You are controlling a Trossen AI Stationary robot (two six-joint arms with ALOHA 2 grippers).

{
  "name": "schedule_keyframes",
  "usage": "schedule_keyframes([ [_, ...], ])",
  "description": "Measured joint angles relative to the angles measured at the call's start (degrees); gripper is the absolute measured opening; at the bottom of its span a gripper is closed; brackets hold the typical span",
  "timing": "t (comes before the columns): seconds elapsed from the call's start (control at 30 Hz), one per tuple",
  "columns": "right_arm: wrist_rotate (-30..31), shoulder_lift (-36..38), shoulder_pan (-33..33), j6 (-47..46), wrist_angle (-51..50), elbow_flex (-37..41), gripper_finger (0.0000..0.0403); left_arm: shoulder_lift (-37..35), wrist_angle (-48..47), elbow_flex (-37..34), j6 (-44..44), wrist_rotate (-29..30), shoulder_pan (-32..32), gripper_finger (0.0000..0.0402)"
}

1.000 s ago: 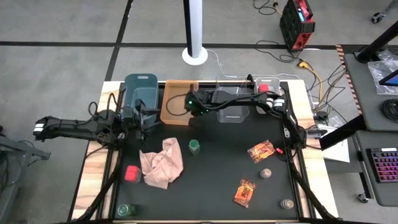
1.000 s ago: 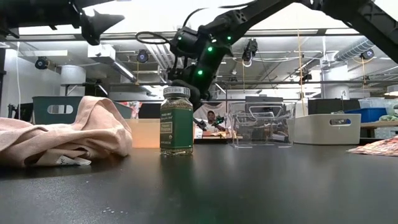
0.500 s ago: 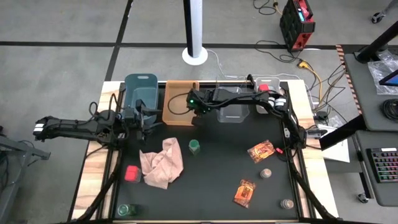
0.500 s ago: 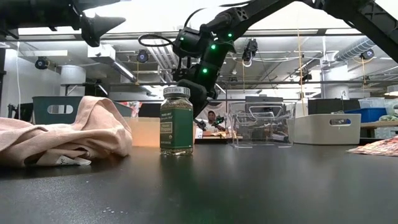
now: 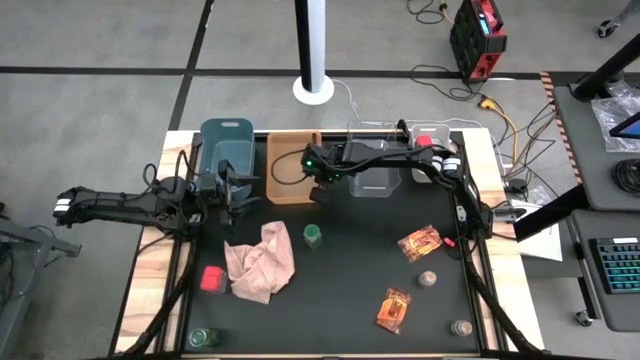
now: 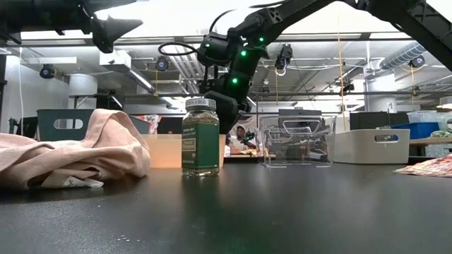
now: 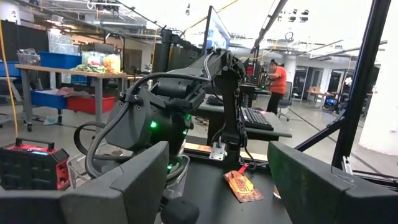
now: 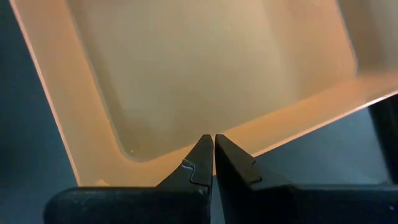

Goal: Sort spices by type
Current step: Adjust the bins

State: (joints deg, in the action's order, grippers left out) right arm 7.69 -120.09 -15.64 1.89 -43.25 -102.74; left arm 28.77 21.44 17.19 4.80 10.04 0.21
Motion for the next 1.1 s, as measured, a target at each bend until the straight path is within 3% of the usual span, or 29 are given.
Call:
schedule_keyframes([
  [0.3, -0.17, 0.04, 0.98, -1.97, -0.83, 0.03, 0.0009, 0.00, -0.01, 0.02, 0.00, 0.00, 0.00, 0.0259],
  [0.63, -0.14, 2.66, 1.75, 2.19, 5.75, 0.04, 0.0009, 0.00, -0.42, 0.02, 0.33, -0.04, 0.00, 0.0259],
  [0.87, -13.34, 2.82, 6.66, 8.94, 16.71, 0.22, 0.0009, -1.31, -2.39, 2.37, -0.97, 0.00, 0.00, 0.0259],
  [1.1, -13.58, -0.43, 10.49, 9.06, 23.33, 0.13, 0.0009, -1.99, -16.11, 11.84, -4.29, 0.00, -0.01, 0.0259],
])
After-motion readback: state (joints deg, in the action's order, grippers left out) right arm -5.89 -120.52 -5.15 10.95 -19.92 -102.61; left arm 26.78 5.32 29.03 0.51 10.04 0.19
